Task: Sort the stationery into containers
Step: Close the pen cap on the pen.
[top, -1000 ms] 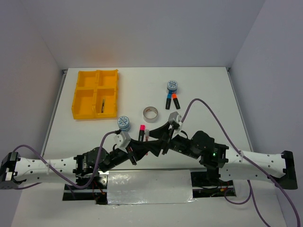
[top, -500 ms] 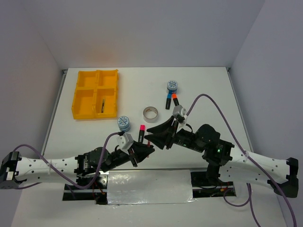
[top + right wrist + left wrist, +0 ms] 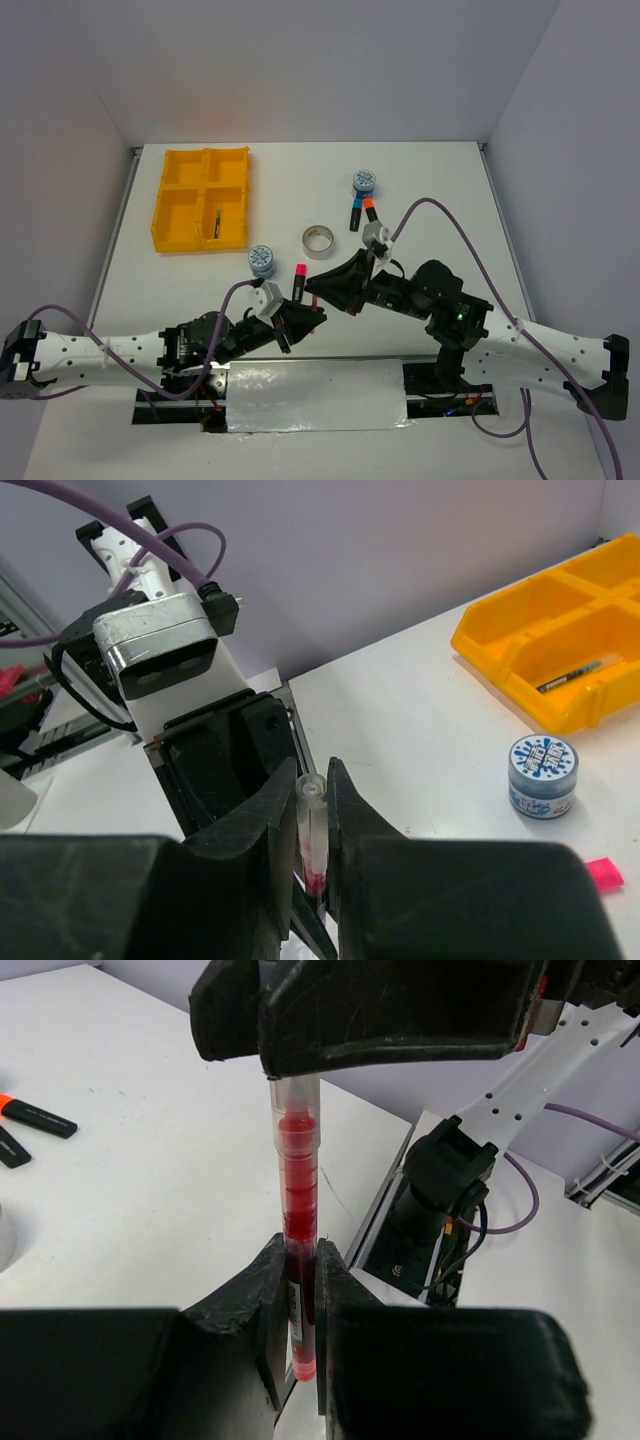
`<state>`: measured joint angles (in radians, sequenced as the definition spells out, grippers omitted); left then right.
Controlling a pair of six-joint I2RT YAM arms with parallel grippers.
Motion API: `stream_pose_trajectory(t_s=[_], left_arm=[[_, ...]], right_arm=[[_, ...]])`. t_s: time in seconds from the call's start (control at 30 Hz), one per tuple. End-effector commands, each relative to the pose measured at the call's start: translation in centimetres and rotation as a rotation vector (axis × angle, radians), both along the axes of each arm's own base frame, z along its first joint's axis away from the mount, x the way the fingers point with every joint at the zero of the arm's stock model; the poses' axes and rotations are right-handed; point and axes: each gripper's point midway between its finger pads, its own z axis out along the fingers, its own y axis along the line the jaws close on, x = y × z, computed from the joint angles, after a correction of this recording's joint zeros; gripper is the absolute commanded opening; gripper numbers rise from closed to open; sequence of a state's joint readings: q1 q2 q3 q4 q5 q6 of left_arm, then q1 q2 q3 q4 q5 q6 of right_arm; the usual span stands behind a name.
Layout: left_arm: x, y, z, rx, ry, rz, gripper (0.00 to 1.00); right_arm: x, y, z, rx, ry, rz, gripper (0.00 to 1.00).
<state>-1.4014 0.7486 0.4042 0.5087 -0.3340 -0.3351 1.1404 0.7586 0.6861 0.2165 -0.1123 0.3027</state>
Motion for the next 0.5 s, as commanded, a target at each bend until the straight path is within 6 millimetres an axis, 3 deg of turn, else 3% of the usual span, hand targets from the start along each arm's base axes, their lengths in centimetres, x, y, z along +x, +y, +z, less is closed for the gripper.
stream_pose_trajectory(t_s=[0.0, 0.1, 0.27, 0.47], left_arm=[[0.3, 0.1, 3.1, -0.072, -0.033, 0.021, 0.00], [0.6, 0.3, 4.5, -0.090, -0.047, 0.036, 0.00], [1.3, 0.7, 7.6, -0.096, -0.097, 0.074, 0.00], [1.8, 2.3, 14.5, -0.201, -0.217, 0.105, 0.00]], right_arm=[[-0.1, 0.1, 1.1, 0.031, -0.012, 0.012, 0.00], [0.0, 0.2, -0.3, 0.014, -0.005, 0.007, 0.00], [0.5, 0.3, -5.5, -0.045, 0.052, -0.016, 0.00], [0.6, 0.6, -10.9, -0.096, 0.139, -0.013, 0.00]])
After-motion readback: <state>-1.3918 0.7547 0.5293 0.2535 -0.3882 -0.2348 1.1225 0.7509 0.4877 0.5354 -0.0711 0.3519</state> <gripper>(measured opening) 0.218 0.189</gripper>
